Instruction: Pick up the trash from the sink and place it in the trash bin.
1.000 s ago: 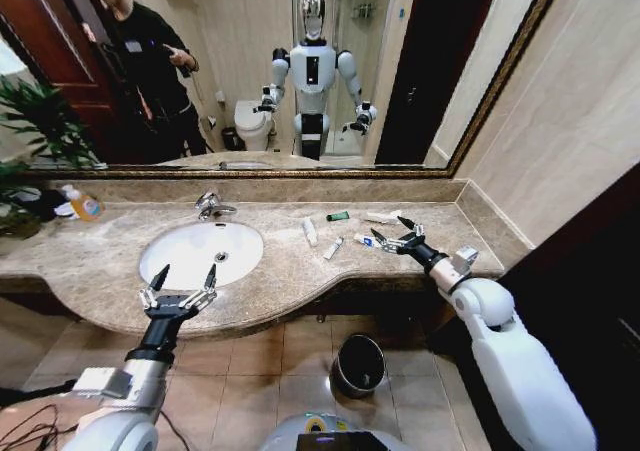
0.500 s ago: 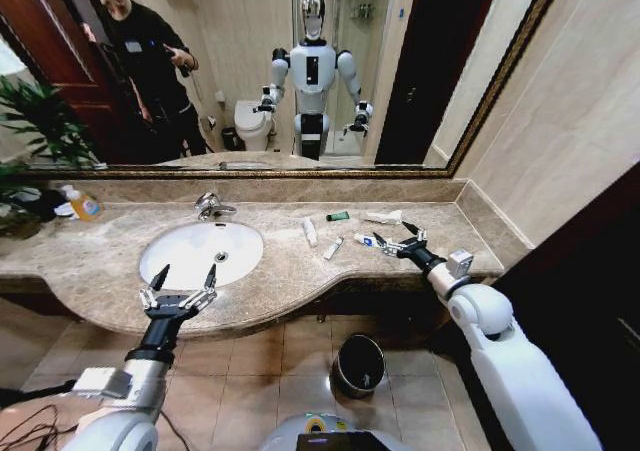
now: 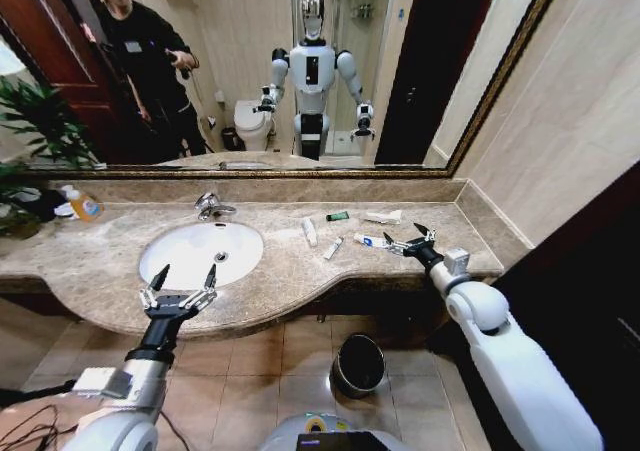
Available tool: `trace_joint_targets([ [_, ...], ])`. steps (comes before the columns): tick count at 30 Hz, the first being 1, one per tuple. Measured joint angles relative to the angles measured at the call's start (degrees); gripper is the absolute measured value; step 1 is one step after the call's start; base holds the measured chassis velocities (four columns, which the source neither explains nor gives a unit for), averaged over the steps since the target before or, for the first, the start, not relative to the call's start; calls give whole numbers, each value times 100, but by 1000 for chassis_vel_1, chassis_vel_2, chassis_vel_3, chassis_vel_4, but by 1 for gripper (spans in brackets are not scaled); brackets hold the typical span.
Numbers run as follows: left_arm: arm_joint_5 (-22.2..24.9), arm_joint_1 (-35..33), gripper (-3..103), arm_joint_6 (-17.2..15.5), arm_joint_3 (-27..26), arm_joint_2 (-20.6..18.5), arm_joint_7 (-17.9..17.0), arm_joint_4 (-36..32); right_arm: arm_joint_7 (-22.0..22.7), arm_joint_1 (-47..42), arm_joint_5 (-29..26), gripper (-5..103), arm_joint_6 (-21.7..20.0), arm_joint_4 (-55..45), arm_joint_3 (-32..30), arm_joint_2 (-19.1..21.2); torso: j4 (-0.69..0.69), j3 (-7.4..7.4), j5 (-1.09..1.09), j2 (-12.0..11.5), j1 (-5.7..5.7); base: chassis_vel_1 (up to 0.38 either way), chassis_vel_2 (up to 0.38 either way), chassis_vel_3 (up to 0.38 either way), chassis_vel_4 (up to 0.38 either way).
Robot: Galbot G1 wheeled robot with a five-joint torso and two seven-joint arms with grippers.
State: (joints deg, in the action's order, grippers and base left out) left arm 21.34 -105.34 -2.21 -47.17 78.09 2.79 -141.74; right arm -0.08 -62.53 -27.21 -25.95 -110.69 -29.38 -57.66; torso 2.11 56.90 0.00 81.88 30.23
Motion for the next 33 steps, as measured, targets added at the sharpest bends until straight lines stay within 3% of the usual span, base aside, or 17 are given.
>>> trace_joint_targets([
  [5, 0, 0, 100, 0, 0, 0, 0, 0, 75, 304, -249, 100, -41, 416, 501, 18, 0, 0, 1, 0, 0, 0, 0, 0, 0],
  [11, 0, 0, 100, 0, 0, 0, 0, 0, 399, 919, -288, 100, -65, 1046, 1242, -253, 0, 0, -1, 0, 0, 0, 0, 0, 0],
  [26, 0, 0, 100, 0, 0, 0, 0, 0, 1407, 1585, -1145, 100, -232, 1506, 1699, -627, 0, 0, 0, 0, 0, 0, 0, 0, 0],
  [33, 0, 0, 100, 0, 0, 0, 0, 0, 1491, 1673, -980, 100, -218, 1566, 1831, -729, -1, 0, 0, 0, 0, 0, 0, 0, 0],
])
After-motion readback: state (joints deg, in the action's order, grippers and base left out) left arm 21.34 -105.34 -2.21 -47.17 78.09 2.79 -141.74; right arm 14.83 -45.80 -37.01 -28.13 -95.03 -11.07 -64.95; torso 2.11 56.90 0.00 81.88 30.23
